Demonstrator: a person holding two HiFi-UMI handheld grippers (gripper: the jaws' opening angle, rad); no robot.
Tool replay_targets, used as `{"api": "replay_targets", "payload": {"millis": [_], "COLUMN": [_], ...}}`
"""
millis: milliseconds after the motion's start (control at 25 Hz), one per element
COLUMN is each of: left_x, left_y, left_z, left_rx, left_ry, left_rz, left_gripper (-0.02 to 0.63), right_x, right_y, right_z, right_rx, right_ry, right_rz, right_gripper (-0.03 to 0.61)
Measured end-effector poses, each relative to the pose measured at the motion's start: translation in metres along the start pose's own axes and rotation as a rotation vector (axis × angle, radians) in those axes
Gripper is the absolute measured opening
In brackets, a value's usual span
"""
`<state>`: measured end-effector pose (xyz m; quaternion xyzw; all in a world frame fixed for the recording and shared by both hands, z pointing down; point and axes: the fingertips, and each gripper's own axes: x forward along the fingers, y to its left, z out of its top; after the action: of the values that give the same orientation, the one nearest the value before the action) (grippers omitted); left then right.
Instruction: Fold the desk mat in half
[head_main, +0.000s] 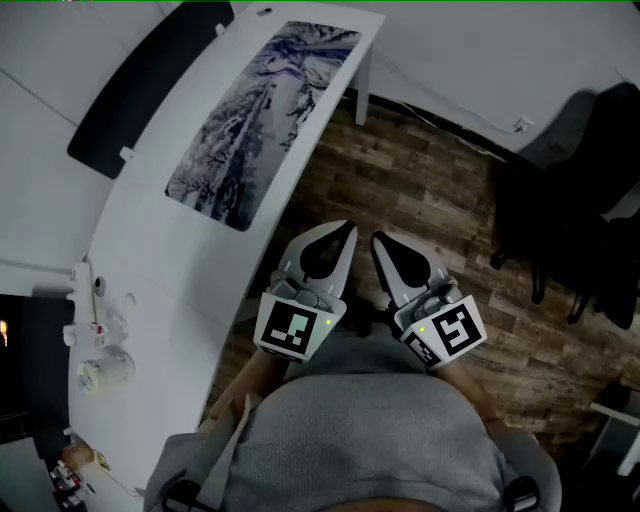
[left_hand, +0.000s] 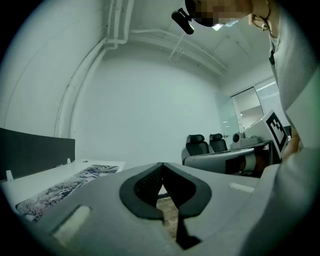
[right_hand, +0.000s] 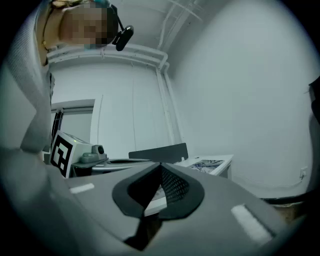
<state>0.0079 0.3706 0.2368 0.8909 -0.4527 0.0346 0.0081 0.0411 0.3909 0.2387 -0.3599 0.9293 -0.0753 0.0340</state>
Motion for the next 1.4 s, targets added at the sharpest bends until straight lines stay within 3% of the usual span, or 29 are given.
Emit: {"api": "replay_targets", "payload": {"millis": [440,920,1400], "left_x": [-0.003,-0.016,0.053], "left_y": [0.005,0.017,0.052], "left_z": [0.003,-0.005,-0.021], "left_rx": [0.0,-0.043,-0.041], "left_ry": [-0.015,-0.025,0.022], "left_rz": [-0.029,-0.046,-0.023], "left_gripper": [0.002,0.002,0.002], "right_x": [0.009,0.008,0.056], "right_y": [0.007,0.02,-0.052], "right_z": [0.001,-0.009,-0.009], "right_rx": [-0.021,0.023,0.06], "right_ry": [0.009,-0.024,-0.025], "right_rz": [0.002,-0.067,-0.047], "right_gripper": [0.002,0.002,0.003]}}
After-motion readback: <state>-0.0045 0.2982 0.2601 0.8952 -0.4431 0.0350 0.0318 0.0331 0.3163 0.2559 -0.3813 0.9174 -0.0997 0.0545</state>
